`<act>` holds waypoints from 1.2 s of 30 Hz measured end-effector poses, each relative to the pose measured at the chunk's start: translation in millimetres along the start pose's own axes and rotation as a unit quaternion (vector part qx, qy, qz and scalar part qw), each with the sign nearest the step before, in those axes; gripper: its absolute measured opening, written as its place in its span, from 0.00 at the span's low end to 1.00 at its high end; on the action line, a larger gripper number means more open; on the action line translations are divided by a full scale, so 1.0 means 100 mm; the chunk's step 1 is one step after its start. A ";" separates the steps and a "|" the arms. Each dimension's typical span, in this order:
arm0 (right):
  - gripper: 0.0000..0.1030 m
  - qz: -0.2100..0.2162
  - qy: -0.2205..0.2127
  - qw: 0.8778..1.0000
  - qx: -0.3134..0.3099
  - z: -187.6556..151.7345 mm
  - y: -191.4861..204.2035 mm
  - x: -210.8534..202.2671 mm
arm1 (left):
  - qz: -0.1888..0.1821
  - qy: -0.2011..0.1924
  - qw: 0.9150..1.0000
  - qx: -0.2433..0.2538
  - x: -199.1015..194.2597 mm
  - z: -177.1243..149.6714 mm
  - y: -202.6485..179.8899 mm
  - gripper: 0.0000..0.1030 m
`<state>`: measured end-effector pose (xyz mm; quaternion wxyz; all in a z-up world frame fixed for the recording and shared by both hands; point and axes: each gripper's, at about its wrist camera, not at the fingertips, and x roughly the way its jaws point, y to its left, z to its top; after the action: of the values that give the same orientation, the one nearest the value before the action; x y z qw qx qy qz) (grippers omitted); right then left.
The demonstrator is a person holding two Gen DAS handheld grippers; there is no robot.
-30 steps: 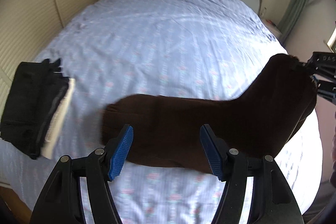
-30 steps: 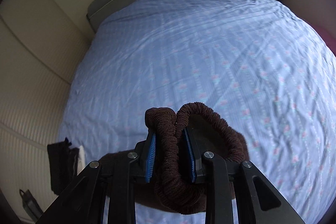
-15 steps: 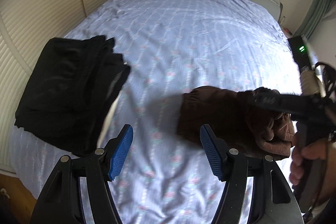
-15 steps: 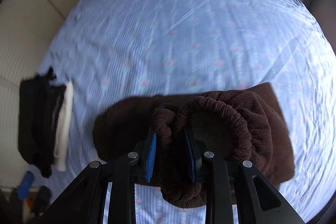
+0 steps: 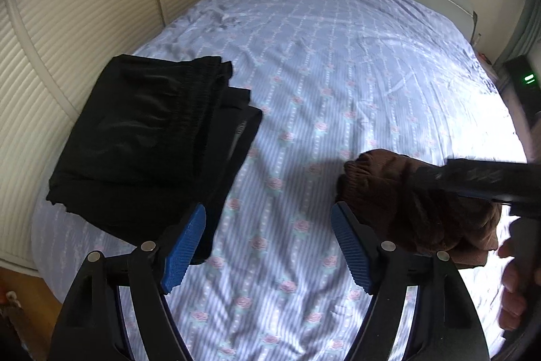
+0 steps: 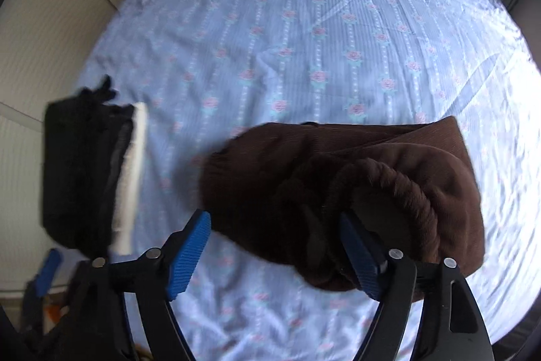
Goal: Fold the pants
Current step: 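Open the right gripper and withdraw it from the folded pants, then grasp the cuff edge of the folded brown bundle with the left gripper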
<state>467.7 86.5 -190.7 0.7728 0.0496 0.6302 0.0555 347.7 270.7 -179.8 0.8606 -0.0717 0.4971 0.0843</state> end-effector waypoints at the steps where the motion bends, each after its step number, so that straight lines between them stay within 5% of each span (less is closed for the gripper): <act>1: 0.77 0.037 0.009 0.999 0.009 0.01 0.02 -0.02 | 0.003 0.002 1.000 -0.003 -0.01 0.01 0.02 0.74; 4: 0.77 0.104 0.014 0.994 0.037 0.03 0.06 -0.22 | 0.006 0.002 1.000 -0.014 -0.08 0.02 0.08 0.74; 11: 0.77 0.050 -0.100 0.993 -0.024 -0.14 -0.21 -1.05 | -0.025 -0.020 0.999 0.033 -0.41 0.05 -0.22 0.74; 16: 0.77 0.005 -0.131 0.991 -0.009 -0.35 -0.95 -1.31 | -0.078 -0.032 0.993 0.086 -0.52 0.05 -0.78 0.76; 23: 0.77 -0.012 -0.089 0.991 0.096 -0.64 -2.10 -1.02 | -0.145 0.009 0.979 0.140 -0.20 0.01 -1.67 0.77; 28: 0.77 -0.011 -0.054 0.989 0.135 -0.79 -2.50 -0.69 | -0.201 0.069 0.975 0.058 0.24 0.11 -1.86 0.77; 33: 0.77 -0.011 -0.043 0.988 0.145 -0.79 -2.64 -0.49 | -0.195 0.118 0.973 -0.024 0.60 0.12 -1.79 0.75; 36: 0.77 -0.012 -0.039 0.990 0.136 -0.75 -2.66 -0.37 | -0.232 0.124 0.963 -0.057 0.55 0.08 -1.73 0.75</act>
<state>393.6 -181.4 -209.0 0.7836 0.1488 0.6017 -0.0422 418.8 107.7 -217.2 0.7826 -0.2437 0.5643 -0.0989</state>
